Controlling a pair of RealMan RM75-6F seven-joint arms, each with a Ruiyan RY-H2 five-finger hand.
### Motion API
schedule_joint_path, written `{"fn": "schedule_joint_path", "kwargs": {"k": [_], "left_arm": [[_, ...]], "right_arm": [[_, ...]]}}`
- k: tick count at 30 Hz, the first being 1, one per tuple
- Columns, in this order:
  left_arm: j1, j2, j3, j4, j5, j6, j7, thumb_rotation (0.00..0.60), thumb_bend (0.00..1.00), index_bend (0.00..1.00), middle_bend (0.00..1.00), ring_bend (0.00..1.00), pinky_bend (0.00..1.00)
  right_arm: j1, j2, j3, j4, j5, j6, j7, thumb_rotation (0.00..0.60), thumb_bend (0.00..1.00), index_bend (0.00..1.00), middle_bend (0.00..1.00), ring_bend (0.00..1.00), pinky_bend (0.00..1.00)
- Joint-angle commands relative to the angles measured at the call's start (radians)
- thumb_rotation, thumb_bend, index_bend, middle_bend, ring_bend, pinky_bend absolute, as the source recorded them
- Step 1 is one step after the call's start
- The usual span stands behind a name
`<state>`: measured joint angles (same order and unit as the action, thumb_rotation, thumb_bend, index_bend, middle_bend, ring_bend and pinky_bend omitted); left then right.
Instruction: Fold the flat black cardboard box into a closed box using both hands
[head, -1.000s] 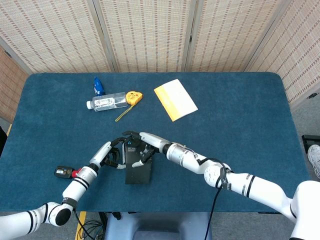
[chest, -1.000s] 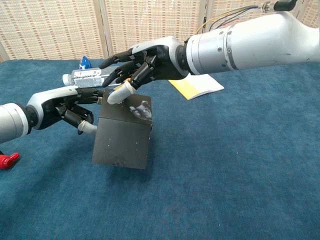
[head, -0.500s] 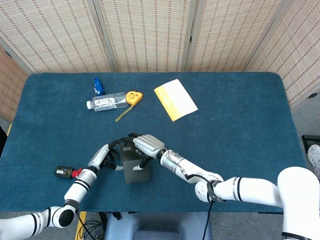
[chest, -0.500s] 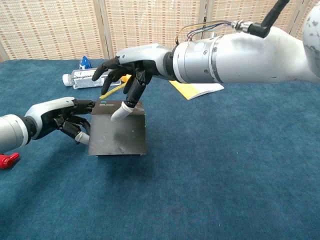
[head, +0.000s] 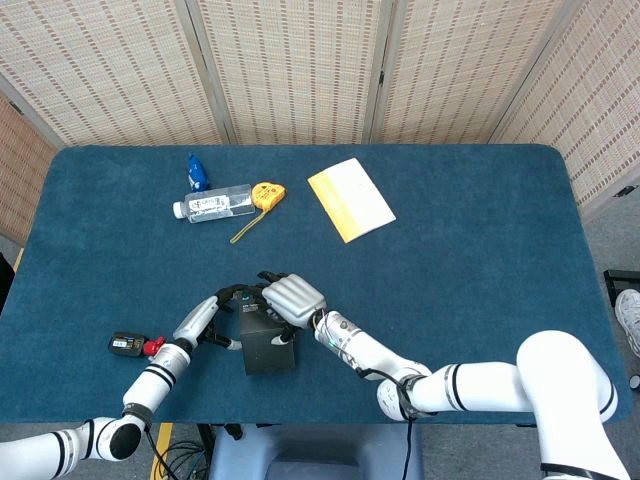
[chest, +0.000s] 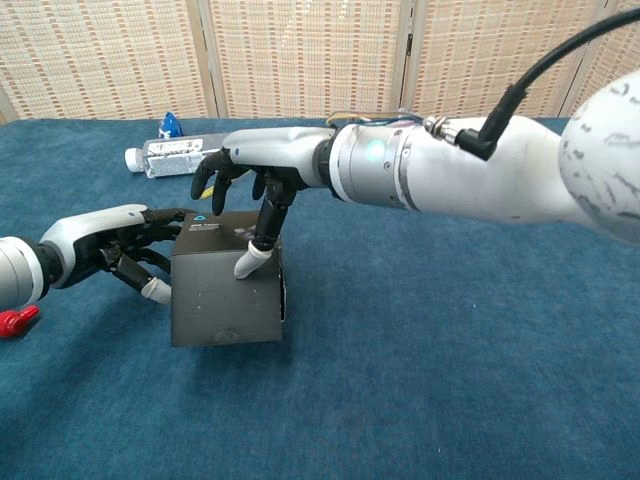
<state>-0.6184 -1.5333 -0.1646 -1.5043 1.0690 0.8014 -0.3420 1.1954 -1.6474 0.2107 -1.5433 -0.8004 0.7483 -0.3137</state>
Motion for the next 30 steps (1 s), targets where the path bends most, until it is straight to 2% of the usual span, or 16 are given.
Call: {"fn": "schedule_joint_path", "kwargs": {"k": [1, 5, 16, 27, 30], "left_arm": [[0.007, 0.005, 0.003, -0.018, 0.009, 0.006, 0.006, 0.600, 0.11, 0.00, 0.06, 0.00, 0.18], [0.006, 0.022, 0.004, -0.043, 0.015, -0.006, 0.013, 0.600, 0.11, 0.00, 0.00, 0.00, 0.16], [0.000, 0.134, 0.009, -0.142, 0.001, -0.068, 0.031, 0.600, 0.11, 0.00, 0.00, 0.00, 0.13], [0.026, 0.266, 0.011, -0.208, -0.001, -0.046, 0.049, 0.600, 0.11, 0.00, 0.00, 0.00, 0.13], [0.032, 0.295, 0.013, -0.217, 0.011, -0.041, 0.052, 0.600, 0.11, 0.00, 0.00, 0.00, 0.13]], "right_arm": [[0.004, -0.028, -0.015, 0.012, 0.014, 0.034, -0.031, 0.600, 0.01, 0.20, 0.27, 0.12, 0.21], [0.002, -0.045, -0.022, 0.016, 0.011, 0.058, -0.057, 0.600, 0.01, 0.21, 0.27, 0.12, 0.21], [-0.010, -0.062, -0.038, 0.024, -0.018, 0.083, -0.105, 0.600, 0.02, 0.23, 0.28, 0.13, 0.22], [-0.027, -0.072, -0.070, 0.024, -0.097, 0.118, -0.164, 0.600, 0.02, 0.24, 0.28, 0.13, 0.22], [-0.030, -0.081, -0.087, 0.032, -0.133, 0.136, -0.200, 0.600, 0.08, 0.24, 0.28, 0.13, 0.23]]}}
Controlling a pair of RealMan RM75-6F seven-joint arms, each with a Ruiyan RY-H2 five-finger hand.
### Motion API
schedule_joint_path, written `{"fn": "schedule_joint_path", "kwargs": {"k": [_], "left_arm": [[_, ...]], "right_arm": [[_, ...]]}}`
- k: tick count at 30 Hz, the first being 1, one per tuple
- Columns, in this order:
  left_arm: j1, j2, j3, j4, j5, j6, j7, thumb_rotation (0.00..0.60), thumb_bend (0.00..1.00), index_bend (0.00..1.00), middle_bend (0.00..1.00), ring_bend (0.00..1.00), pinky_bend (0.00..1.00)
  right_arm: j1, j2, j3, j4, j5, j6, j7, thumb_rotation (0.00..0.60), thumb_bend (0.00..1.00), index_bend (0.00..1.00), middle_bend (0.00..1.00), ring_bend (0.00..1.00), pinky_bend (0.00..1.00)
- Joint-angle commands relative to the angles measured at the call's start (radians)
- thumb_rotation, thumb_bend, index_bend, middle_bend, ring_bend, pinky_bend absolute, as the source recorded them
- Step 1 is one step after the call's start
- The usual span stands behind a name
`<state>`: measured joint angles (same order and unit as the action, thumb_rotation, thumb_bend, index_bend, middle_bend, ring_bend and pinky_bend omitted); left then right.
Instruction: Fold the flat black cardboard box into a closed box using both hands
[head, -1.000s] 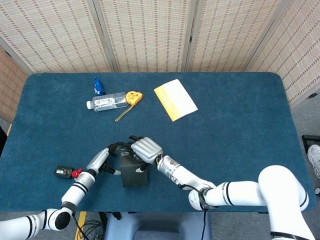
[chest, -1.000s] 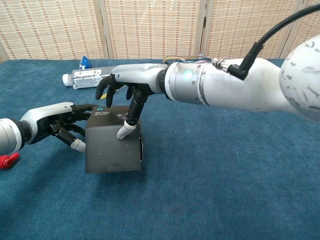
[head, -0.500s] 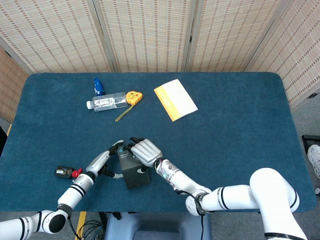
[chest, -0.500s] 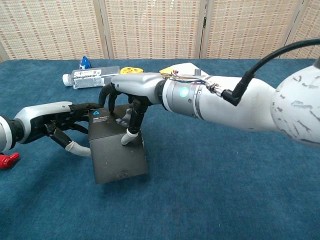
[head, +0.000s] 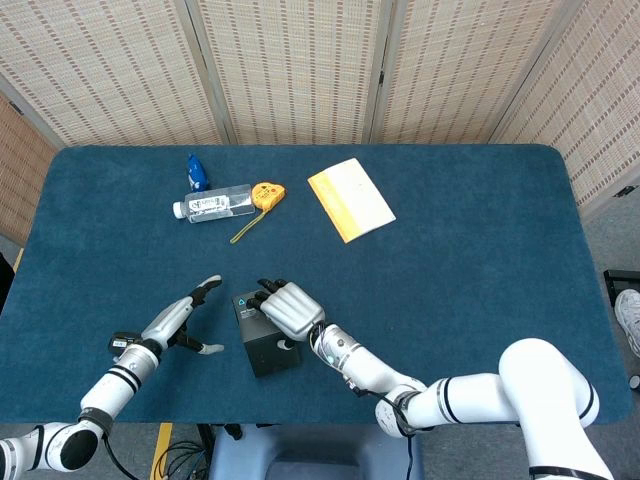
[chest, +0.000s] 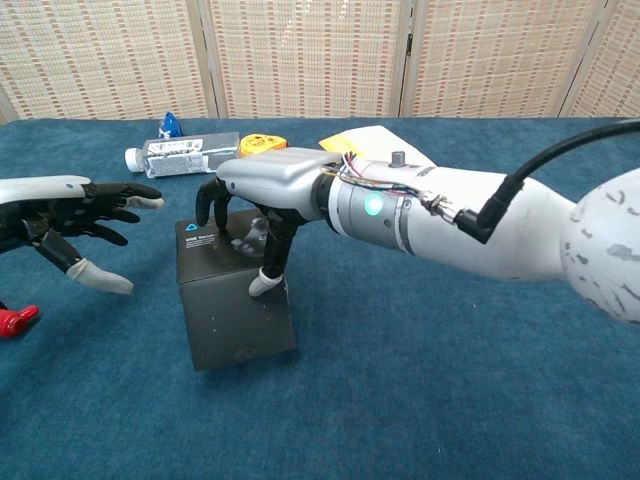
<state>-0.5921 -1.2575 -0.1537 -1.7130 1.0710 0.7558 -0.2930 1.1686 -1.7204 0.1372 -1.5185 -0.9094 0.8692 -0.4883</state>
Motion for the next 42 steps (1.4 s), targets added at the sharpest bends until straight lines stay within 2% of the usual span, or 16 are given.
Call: {"fn": "schedule_joint_path", "kwargs": {"k": [1, 11, 15, 20, 29, 38, 42], "left_arm": [[0.008, 0.026, 0.001, -0.009, 0.010, 0.010, 0.005, 0.600, 0.11, 0.00, 0.00, 0.00, 0.13], [0.013, 0.031, 0.002, 0.018, 0.000, 0.048, 0.050, 0.600, 0.11, 0.00, 0.00, 0.00, 0.13], [0.010, 0.041, 0.013, 0.019, -0.002, 0.033, 0.069, 0.600, 0.11, 0.00, 0.00, 0.00, 0.13], [0.012, 0.039, 0.024, 0.033, -0.004, 0.066, 0.128, 0.600, 0.11, 0.00, 0.00, 0.00, 0.13], [0.021, 0.042, 0.017, 0.033, -0.010, 0.075, 0.118, 0.600, 0.11, 0.00, 0.00, 0.00, 0.13], [0.027, 0.053, 0.013, 0.032, 0.010, 0.069, 0.093, 0.600, 0.11, 0.00, 0.00, 0.00, 0.13], [0.032, 0.058, 0.010, 0.024, 0.018, 0.076, 0.080, 0.600, 0.11, 0.00, 0.00, 0.00, 0.13]], "right_arm": [[-0.005, -0.014, -0.021, 0.013, -0.037, 0.025, -0.044, 0.600, 0.11, 0.25, 0.28, 0.13, 0.23], [-0.021, -0.064, -0.064, 0.065, -0.131, 0.108, -0.206, 0.600, 0.15, 0.27, 0.29, 0.13, 0.24], [-0.030, -0.080, -0.061, 0.073, -0.139, 0.110, -0.237, 0.600, 0.15, 0.27, 0.29, 0.13, 0.25], [-0.034, -0.096, -0.059, 0.095, -0.162, 0.121, -0.282, 0.600, 0.19, 0.31, 0.32, 0.14, 0.28], [-0.050, -0.121, -0.051, 0.129, -0.190, 0.123, -0.326, 0.600, 0.33, 0.43, 0.41, 0.20, 0.31], [-0.067, -0.123, -0.031, 0.119, -0.211, 0.124, -0.337, 0.600, 0.34, 0.44, 0.42, 0.20, 0.32], [-0.083, -0.106, -0.020, 0.097, -0.253, 0.156, -0.316, 0.600, 0.34, 0.44, 0.40, 0.20, 0.32]]}}
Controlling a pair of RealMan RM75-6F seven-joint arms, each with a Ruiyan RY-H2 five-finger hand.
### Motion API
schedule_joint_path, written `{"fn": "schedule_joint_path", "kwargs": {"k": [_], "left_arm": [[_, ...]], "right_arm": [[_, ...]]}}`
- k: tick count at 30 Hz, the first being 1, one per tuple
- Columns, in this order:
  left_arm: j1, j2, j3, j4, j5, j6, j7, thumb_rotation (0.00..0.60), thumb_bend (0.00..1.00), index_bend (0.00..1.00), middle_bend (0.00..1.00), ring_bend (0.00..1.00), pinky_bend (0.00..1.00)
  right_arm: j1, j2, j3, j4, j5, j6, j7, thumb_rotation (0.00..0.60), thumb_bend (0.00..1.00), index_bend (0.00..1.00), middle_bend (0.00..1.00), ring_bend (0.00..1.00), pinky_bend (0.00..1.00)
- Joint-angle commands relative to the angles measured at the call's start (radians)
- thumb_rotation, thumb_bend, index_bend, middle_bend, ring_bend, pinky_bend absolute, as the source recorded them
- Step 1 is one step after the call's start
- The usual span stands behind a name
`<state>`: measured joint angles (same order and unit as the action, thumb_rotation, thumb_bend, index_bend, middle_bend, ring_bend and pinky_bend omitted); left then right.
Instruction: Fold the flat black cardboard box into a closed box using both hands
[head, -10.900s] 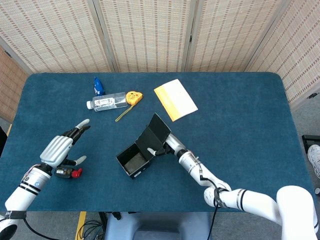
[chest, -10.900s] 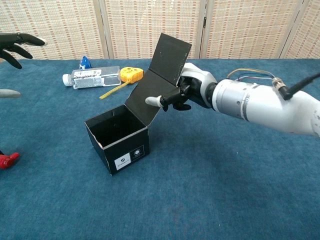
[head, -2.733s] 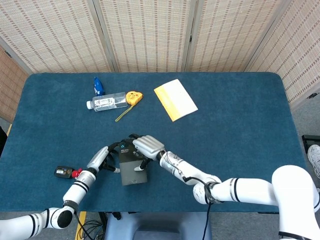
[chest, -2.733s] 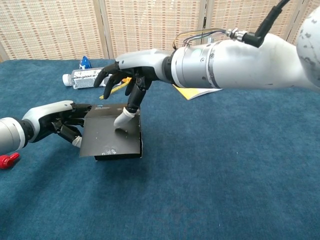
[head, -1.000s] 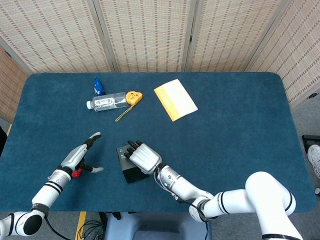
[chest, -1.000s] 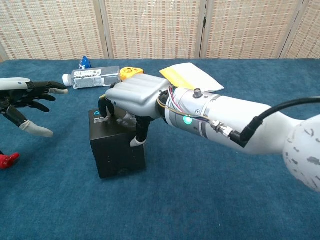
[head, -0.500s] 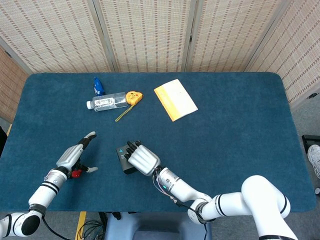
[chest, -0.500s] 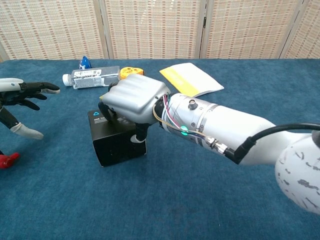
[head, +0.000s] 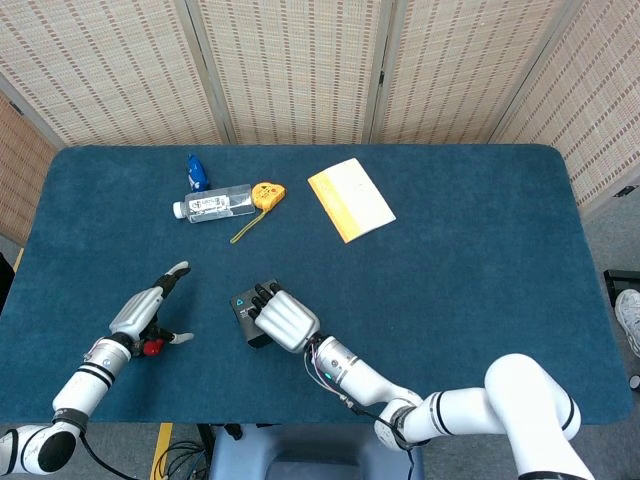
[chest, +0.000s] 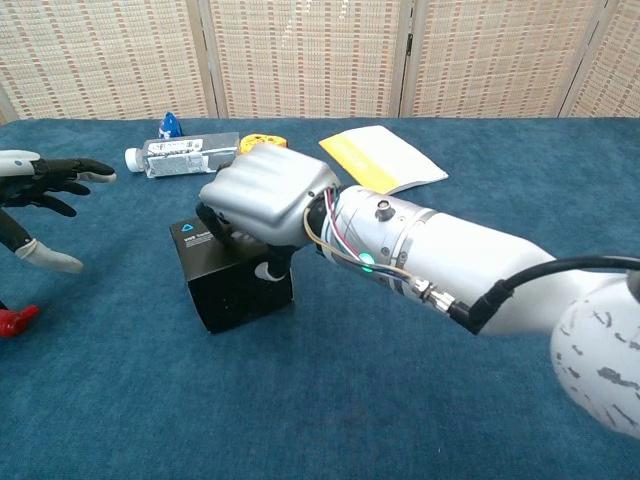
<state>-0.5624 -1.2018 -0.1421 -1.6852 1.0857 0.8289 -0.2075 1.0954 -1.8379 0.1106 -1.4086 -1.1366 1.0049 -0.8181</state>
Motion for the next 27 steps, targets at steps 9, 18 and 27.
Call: {"fn": "schedule_joint_path", "kwargs": {"k": [9, 18, 27], "left_arm": [[0.039, 0.039, -0.019, -0.043, 0.050, 0.079, -0.036, 0.600, 0.11, 0.00, 0.00, 0.00, 0.13], [0.144, 0.042, 0.001, -0.027, 0.136, 0.328, 0.068, 0.600, 0.11, 0.00, 0.00, 0.00, 0.13], [0.276, 0.021, 0.061, 0.035, 0.260, 0.589, 0.214, 0.600, 0.11, 0.00, 0.00, 0.01, 0.13]], "right_arm": [[-0.152, 0.230, 0.069, -0.316, 0.009, 0.146, 0.151, 0.600, 0.33, 0.30, 0.26, 0.19, 0.32], [-0.399, 0.570, -0.021, -0.555, -0.031, 0.322, 0.283, 0.600, 0.33, 0.33, 0.38, 0.25, 0.42], [-0.640, 0.767, -0.151, -0.519, -0.160, 0.479, 0.464, 0.600, 0.35, 0.42, 0.45, 0.33, 0.52]]}}
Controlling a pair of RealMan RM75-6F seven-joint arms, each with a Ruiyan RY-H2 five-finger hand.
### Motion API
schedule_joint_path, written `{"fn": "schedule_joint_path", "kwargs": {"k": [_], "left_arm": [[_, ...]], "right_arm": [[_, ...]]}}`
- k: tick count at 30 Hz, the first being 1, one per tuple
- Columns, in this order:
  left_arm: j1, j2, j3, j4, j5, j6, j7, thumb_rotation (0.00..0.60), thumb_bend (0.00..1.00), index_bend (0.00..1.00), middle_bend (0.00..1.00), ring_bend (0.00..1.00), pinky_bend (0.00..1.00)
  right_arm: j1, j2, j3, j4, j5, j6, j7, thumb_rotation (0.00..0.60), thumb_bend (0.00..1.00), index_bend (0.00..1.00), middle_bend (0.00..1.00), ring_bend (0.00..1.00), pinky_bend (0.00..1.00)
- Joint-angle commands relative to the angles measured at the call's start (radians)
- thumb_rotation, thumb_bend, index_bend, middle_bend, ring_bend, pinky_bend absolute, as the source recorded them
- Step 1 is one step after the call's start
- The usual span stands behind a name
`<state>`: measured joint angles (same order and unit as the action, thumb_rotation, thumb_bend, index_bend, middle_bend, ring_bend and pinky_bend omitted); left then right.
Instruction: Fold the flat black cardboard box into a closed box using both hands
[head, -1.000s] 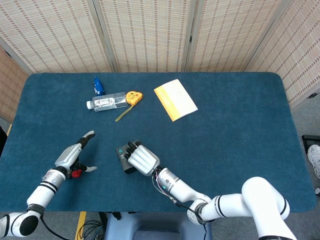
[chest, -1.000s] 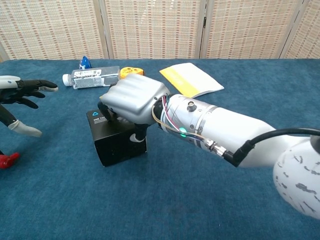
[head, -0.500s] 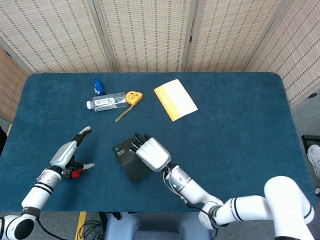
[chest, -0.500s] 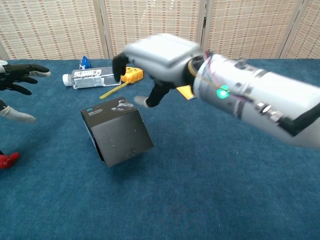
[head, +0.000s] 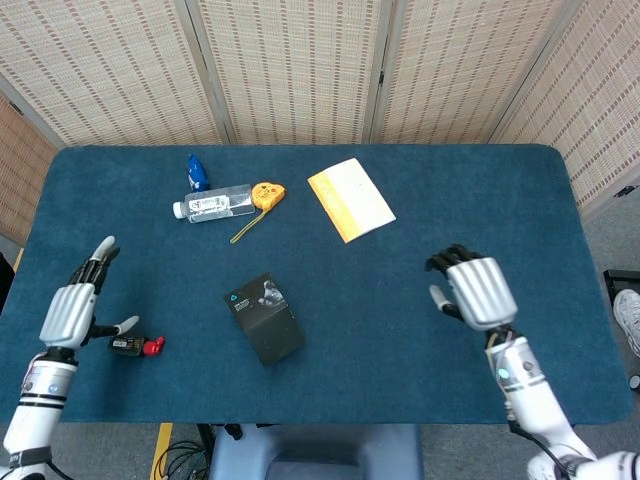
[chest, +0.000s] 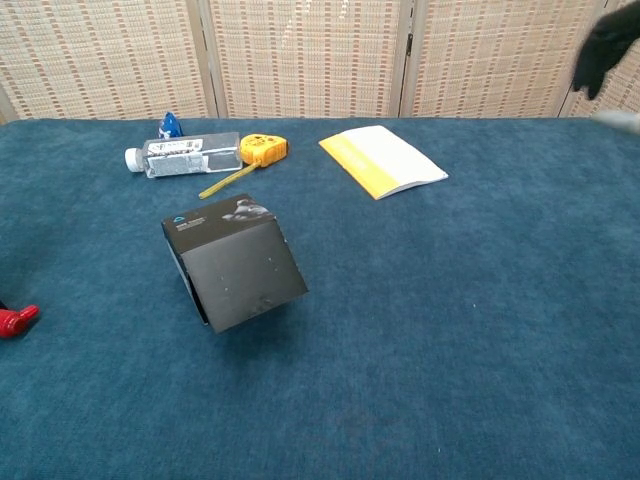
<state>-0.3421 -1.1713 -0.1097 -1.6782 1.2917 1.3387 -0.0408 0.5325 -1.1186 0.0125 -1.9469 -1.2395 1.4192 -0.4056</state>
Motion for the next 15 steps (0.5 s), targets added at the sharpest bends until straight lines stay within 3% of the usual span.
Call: {"fn": "schedule_joint_path", "kwargs": {"k": [1, 9, 15], "left_arm": [[0.072, -0.012, 0.036, 0.036, 0.068, 0.105, 0.059, 0.600, 0.11, 0.01, 0.00, 0.01, 0.13], [0.178, -0.010, 0.104, 0.055, 0.149, 0.235, 0.163, 0.600, 0.11, 0.01, 0.01, 0.01, 0.13], [0.233, -0.023, 0.132, 0.042, 0.193, 0.291, 0.199, 0.600, 0.11, 0.01, 0.01, 0.01, 0.13]], "right_arm": [[-0.106, 0.062, -0.070, 0.033, -0.076, 0.081, 0.072, 0.600, 0.35, 0.42, 0.45, 0.34, 0.52], [-0.278, 0.087, -0.144, 0.177, -0.160, 0.182, 0.193, 0.600, 0.36, 0.42, 0.46, 0.34, 0.52], [-0.379, 0.062, -0.142, 0.272, -0.184, 0.248, 0.306, 0.600, 0.36, 0.42, 0.46, 0.34, 0.52]]}}
